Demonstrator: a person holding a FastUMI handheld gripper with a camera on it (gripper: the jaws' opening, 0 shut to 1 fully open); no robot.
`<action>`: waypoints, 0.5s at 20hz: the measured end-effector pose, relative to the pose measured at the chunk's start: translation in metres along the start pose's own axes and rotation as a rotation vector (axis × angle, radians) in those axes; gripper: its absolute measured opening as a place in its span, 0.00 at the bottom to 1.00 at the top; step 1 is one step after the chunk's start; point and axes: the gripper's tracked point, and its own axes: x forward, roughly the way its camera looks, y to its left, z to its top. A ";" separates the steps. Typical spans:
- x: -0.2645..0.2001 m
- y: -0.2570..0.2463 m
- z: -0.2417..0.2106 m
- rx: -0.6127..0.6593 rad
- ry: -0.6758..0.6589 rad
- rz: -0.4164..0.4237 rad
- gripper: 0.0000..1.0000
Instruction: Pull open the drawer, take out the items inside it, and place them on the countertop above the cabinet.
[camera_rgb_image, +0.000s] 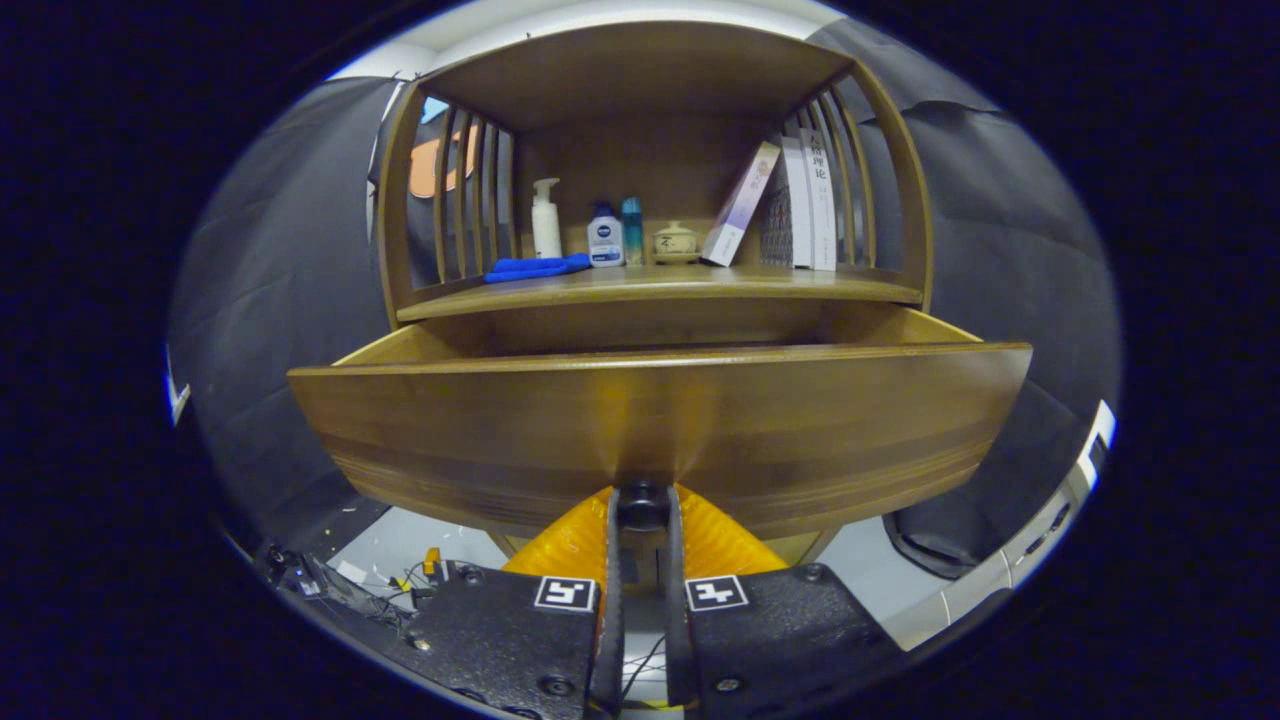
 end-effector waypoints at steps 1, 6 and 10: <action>-0.003 0.000 0.000 -0.003 0.005 0.002 0.20; -0.021 -0.001 -0.011 -0.011 0.009 0.018 0.20; -0.040 0.004 -0.021 -0.057 0.047 0.068 0.20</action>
